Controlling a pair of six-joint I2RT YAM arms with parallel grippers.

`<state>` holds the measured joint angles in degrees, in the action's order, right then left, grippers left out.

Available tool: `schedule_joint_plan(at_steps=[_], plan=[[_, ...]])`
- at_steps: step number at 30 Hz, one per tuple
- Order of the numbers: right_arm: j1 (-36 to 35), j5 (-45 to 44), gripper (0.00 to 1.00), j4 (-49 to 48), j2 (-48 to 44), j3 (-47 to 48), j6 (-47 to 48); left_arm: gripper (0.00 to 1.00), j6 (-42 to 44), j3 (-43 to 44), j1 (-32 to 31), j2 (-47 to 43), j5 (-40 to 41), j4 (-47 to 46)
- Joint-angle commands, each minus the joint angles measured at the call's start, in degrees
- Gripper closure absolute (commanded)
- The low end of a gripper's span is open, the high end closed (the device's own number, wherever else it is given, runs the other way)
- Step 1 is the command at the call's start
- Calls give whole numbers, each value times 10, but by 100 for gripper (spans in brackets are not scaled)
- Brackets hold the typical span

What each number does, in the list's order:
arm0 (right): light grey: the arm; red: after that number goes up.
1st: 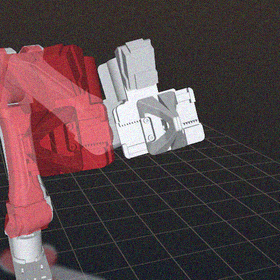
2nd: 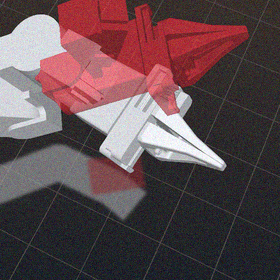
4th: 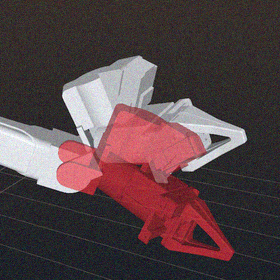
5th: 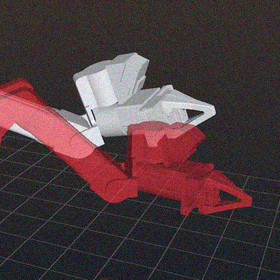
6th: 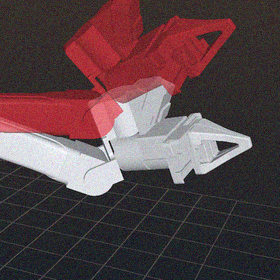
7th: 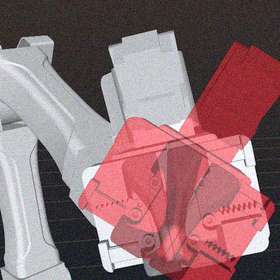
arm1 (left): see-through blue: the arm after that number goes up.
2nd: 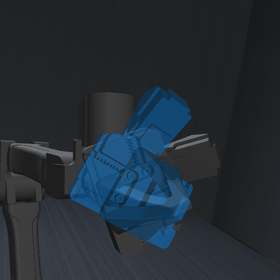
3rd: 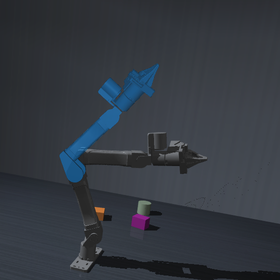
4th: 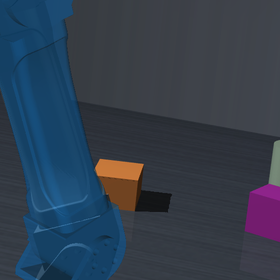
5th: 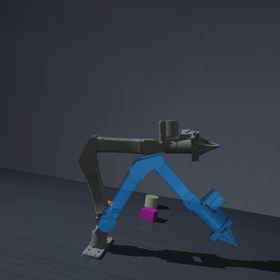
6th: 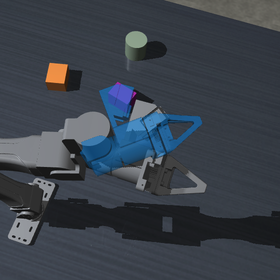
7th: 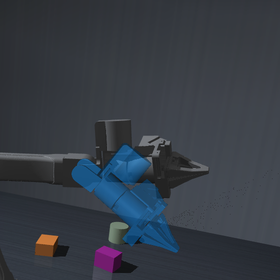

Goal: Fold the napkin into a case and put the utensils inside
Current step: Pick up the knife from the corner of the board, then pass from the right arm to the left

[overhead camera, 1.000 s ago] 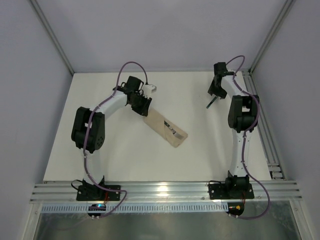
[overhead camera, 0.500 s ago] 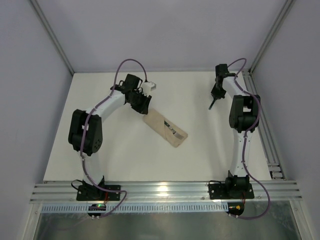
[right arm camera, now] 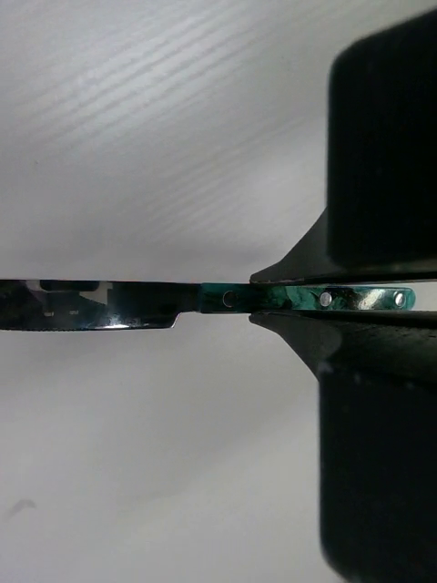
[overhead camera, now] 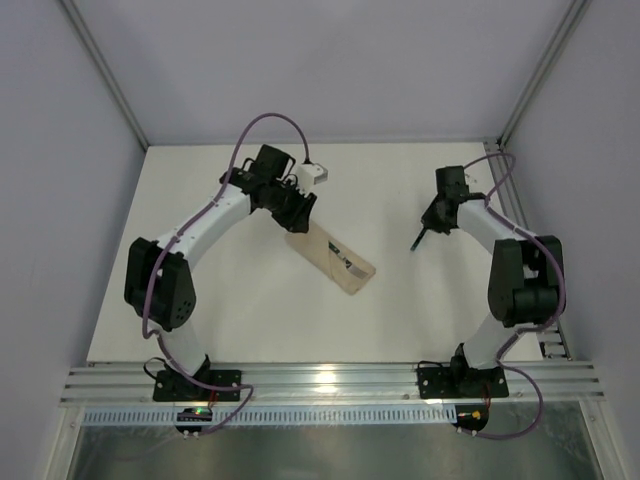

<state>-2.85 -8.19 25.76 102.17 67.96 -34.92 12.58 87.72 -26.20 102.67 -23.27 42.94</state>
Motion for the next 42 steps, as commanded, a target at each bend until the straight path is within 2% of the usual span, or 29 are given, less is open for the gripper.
schedule_joint_plan(at_steps=[1,7,14,22,35,38,41,42], plan=[[-66,-14,96,-120,-126,-70,-74,63,7,29,-34,-40,-40,23],[-214,-84,97,-168,-217,-115,-138,61,-19,33,-72,-34,-88,22],[-297,-119,96,-213,-227,-115,-169,55,-55,25,-87,-36,-125,-1],[-335,-102,97,-237,-216,-103,-183,51,-85,6,-87,-24,-136,-40],[-357,-74,97,-254,-218,-99,-187,51,-82,12,-87,8,-96,-55],[-359,-68,96,-271,-218,-100,-188,54,-84,11,-87,11,-100,-58],[-360,-58,97,-277,-216,-102,-192,64,-85,13,-87,13,-99,-61],[-360,-55,97,-277,-214,-103,-195,71,-84,14,-86,14,-100,-59]])
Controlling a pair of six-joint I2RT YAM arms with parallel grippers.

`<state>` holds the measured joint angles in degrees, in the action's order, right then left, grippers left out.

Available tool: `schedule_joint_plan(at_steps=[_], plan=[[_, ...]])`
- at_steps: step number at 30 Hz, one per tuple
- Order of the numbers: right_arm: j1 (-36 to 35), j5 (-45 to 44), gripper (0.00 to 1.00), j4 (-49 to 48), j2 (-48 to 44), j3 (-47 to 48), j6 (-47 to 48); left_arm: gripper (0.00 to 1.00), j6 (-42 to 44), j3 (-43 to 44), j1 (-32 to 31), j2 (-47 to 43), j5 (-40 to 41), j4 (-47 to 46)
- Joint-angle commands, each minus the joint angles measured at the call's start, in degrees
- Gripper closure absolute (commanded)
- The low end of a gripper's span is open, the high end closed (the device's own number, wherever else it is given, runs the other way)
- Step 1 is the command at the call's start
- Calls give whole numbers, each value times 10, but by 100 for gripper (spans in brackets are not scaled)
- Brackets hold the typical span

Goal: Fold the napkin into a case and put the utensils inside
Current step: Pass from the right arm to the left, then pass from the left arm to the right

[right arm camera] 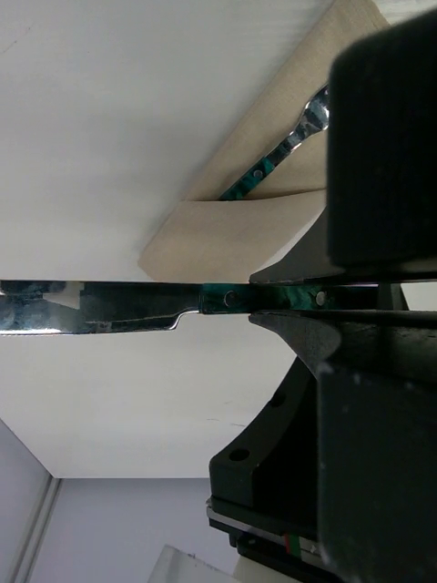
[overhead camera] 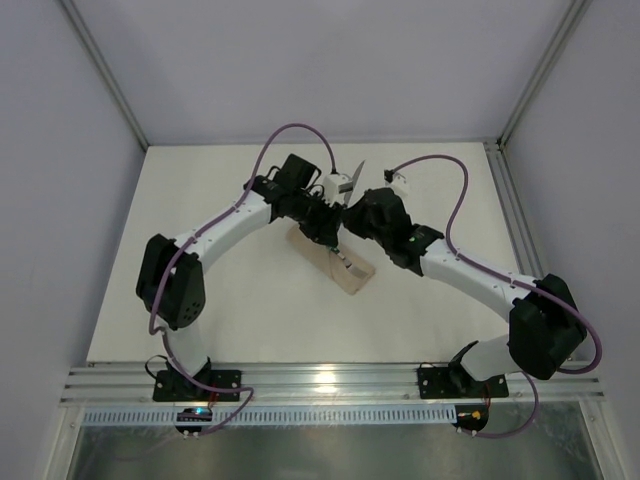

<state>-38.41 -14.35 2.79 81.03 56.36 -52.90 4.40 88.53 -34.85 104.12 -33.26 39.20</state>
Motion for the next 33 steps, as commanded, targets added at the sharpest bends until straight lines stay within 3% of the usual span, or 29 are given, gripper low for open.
schedule_joint_plan(at_steps=[1,4,6,10,11,14,18,20,24,25,28,33], plan=[[-4,10,97,-52,-3,13,-18,74,-4,6,0,1,-1,-21],[-6,16,97,-57,-3,12,-19,85,-2,9,0,6,-7,-16],[-6,16,97,-57,-4,9,-14,100,-2,8,1,7,-13,-13],[-6,33,96,-86,-14,-13,25,100,-1,6,10,6,-36,-4],[-5,39,94,-92,-20,-19,72,100,0,5,19,6,-37,-1],[-6,83,77,-105,-62,-41,176,100,6,-1,42,3,-49,11],[-6,165,59,-59,-154,-57,422,100,27,-10,60,-7,-62,33],[-7,222,56,-47,-188,-71,507,100,52,-6,61,-9,-62,63],[-29,313,55,-52,-256,-121,787,100,88,-4,61,-17,-66,114],[-38,332,52,-46,-272,-143,940,100,94,-5,61,-19,-67,122],[-65,365,41,-38,-262,-172,1192,100,126,1,60,-21,-74,167],[-68,358,41,46,-159,-79,1286,100,161,-1,58,-23,-81,225]])
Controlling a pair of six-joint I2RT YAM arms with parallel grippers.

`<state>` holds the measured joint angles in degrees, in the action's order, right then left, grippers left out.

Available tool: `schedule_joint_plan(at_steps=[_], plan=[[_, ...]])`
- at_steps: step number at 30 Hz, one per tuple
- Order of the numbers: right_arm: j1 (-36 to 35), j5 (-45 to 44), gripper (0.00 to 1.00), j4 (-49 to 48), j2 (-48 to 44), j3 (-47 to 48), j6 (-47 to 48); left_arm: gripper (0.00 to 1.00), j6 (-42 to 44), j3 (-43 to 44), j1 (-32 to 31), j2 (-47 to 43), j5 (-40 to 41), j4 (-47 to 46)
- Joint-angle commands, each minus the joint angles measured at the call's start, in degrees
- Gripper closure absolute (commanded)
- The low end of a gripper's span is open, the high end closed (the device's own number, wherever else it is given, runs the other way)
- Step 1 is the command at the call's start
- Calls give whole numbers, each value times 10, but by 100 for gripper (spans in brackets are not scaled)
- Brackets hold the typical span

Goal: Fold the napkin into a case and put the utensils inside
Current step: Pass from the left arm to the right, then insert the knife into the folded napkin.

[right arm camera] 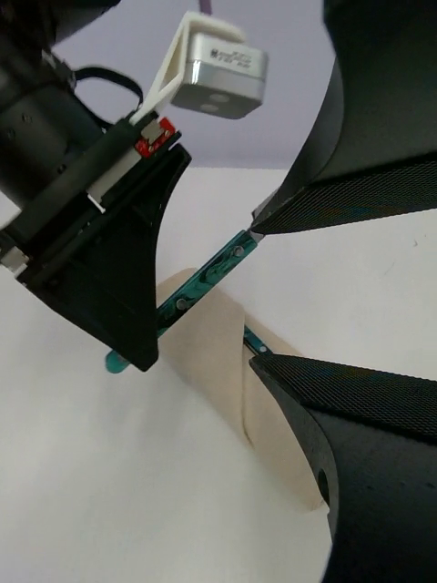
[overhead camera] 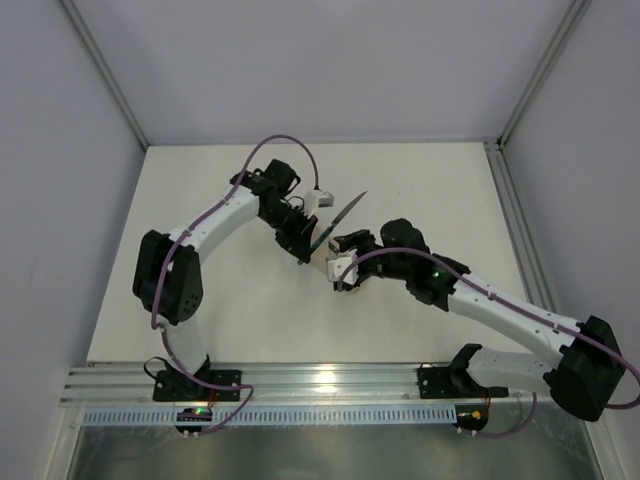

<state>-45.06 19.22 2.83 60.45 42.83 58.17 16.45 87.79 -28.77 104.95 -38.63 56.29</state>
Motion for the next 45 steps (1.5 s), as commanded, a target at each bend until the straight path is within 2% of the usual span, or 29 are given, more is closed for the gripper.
schedule_joint_plan(at_steps=[1,4,9,13,20,21,22,24,25,27,29,30,33,38,41,42,45], plan=[[-3,22,42,52,62,80,187,100,51,5,-6,-33,-27,60],[-11,8,42,66,114,110,229,100,67,4,-11,-33,-33,82],[-19,-25,42,54,171,130,237,100,87,4,-18,-33,-43,105],[-19,-66,48,63,190,130,237,100,101,7,-18,-35,-49,120],[-18,-67,79,47,189,115,218,100,126,16,-18,-36,-60,144],[-19,-67,90,47,189,116,213,100,126,16,-18,-35,-60,145],[-20,-65,96,49,187,117,202,100,126,17,-18,-34,-61,145],[-21,-64,96,54,187,118,186,100,123,19,-18,-33,-62,145],[-22,-64,97,58,185,118,163,96,120,21,-18,-33,-61,143],[-22,-69,96,71,180,116,121,78,108,25,-15,-39,-56,130],[-21,-81,96,96,175,114,49,69,101,31,-11,-47,-49,117],[-22,-85,96,106,174,112,26,59,91,35,-8,-51,-50,112],[-22,-96,96,145,165,101,-49,49,73,57,12,-61,-63,95],[-21,-111,96,183,148,77,-134,45,7,76,63,-73,-72,37],[-15,-124,96,219,156,87,-202,47,-47,52,83,-76,3,-44],[-11,-134,97,235,165,90,-236,48,-60,38,83,-66,51,-77],[0,-141,96,266,185,117,-283,54,-67,27,83,-39,94,-101]])
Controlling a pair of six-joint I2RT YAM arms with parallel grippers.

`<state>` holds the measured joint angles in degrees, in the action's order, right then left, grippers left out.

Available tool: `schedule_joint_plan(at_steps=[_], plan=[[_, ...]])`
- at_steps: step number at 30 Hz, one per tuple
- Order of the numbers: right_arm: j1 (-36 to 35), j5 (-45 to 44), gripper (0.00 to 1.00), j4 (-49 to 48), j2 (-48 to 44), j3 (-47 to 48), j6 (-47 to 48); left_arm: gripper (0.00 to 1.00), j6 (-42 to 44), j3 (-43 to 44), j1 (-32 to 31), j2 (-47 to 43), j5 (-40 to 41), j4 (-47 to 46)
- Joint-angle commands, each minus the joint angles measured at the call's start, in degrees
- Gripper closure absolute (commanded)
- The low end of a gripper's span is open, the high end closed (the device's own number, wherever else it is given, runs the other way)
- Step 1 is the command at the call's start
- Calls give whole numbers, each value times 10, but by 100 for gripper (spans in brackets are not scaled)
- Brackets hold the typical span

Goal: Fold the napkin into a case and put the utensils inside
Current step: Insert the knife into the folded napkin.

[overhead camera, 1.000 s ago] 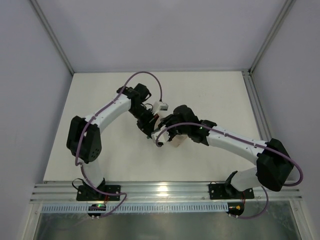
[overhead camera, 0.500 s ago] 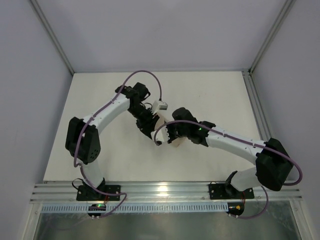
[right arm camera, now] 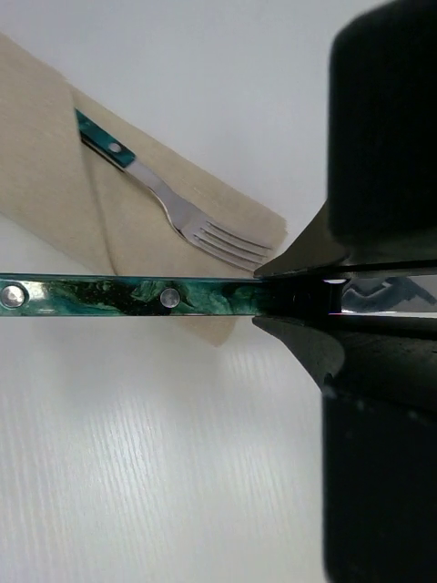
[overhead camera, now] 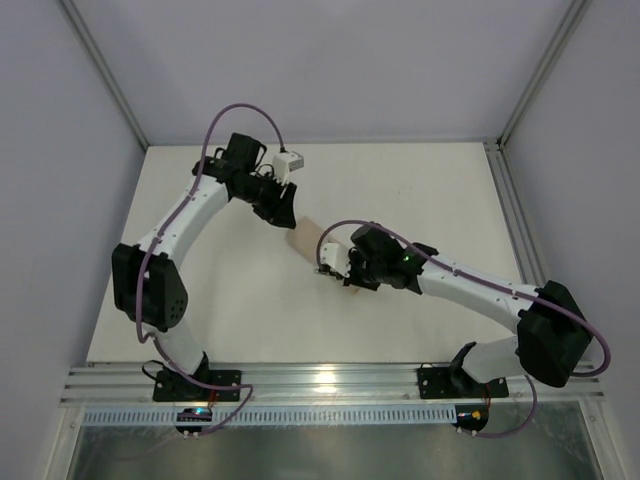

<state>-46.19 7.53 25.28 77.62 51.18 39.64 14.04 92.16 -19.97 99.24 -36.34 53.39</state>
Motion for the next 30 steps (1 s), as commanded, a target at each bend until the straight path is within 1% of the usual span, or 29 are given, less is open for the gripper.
schedule_joint_plan(at_steps=[1,4,9,14,18,21,25,27,28,30], plan=[[22,-26,97,54,27,40,-128,54,-43,-22,-5,36,88,-78],[50,-6,96,55,45,53,-174,55,-45,-32,-5,71,117,-107],[70,7,96,40,69,66,-206,54,-47,-30,-5,116,149,-143],[80,4,96,65,125,94,-217,54,-48,-31,-8,147,149,-162],[85,-7,96,76,153,108,-225,54,-51,-32,-12,163,151,-175],[90,-10,96,83,162,114,-239,54,-53,-34,-15,172,149,-179],[90,-12,96,80,145,96,-239,55,-53,-34,-21,182,149,-184],[90,-12,97,83,138,90,-242,57,-51,-33,-24,186,148,-181],[89,-12,97,84,139,89,-243,60,-50,-33,-25,191,149,-180],[90,-16,96,86,143,89,-244,64,-48,-34,-26,192,148,-180]])
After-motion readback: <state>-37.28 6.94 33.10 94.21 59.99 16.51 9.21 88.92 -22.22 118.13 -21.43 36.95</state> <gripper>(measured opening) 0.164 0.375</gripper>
